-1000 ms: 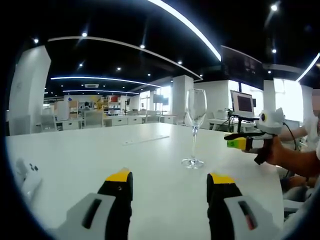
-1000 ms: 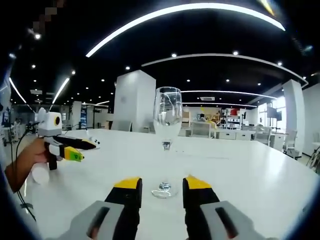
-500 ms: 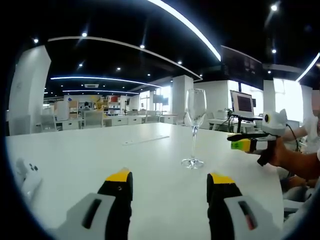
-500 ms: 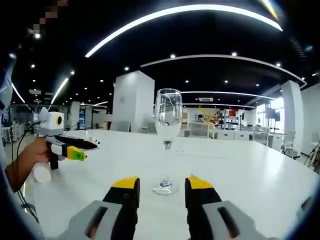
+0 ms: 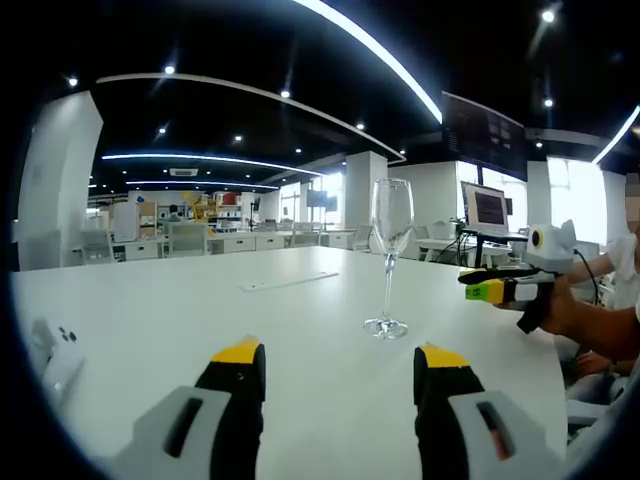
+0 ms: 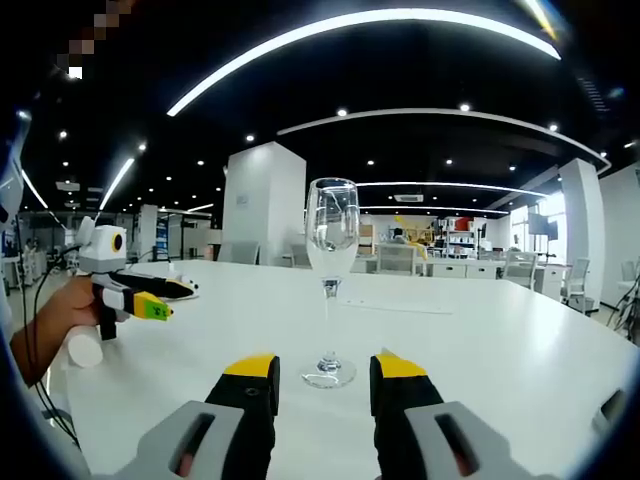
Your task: Stand the stemmed glass upright on the table place it in front of you
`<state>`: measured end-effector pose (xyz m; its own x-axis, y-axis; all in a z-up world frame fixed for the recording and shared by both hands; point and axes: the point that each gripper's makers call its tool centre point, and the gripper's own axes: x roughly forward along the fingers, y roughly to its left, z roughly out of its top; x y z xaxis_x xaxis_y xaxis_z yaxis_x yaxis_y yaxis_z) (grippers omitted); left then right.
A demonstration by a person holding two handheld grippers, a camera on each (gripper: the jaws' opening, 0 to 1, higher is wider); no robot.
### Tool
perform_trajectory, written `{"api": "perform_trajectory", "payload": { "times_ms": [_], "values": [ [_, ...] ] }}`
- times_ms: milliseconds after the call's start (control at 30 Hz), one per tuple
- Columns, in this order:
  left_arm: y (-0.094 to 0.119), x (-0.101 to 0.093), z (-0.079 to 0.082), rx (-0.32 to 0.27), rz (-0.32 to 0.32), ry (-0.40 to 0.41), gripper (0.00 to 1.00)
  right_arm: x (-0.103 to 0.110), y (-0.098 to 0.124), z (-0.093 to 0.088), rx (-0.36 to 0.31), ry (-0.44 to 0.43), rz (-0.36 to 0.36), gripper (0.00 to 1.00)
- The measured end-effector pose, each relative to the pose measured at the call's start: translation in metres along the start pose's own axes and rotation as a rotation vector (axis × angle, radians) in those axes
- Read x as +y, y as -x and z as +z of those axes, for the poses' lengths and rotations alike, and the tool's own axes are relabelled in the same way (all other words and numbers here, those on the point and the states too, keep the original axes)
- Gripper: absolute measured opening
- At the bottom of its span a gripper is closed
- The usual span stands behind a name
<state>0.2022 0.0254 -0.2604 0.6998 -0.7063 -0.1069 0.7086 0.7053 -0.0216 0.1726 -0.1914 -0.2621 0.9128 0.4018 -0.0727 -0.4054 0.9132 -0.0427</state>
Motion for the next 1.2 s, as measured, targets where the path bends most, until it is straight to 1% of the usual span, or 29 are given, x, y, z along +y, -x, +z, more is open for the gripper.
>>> {"api": "perform_trajectory", "payload": {
  "times_ms": [233, 567, 667, 867, 1200],
  "values": [
    [0.0, 0.0, 0.0, -0.001, -0.001, 0.001, 0.6, 0.0, -0.007, 0.0, 0.007, 0.005, 0.008, 0.39],
    [-0.002, 0.0, -0.002, 0.006, -0.005, -0.002, 0.6, -0.001, -0.026, 0.0, 0.021, 0.0, 0.031, 0.39],
    [-0.002, 0.0, -0.002, 0.006, -0.007, 0.0, 0.6, 0.0, -0.032, 0.003, 0.021, 0.003, 0.039, 0.39],
    [-0.003, -0.005, -0.003, 0.012, -0.032, 0.013, 0.6, 0.003, -0.042, 0.007, 0.022, 0.012, 0.059, 0.39],
    [-0.002, -0.004, -0.002, 0.01, -0.022, 0.009, 0.6, 0.002, -0.061, 0.009, 0.038, 0.026, 0.064, 0.36]
  ]
}}
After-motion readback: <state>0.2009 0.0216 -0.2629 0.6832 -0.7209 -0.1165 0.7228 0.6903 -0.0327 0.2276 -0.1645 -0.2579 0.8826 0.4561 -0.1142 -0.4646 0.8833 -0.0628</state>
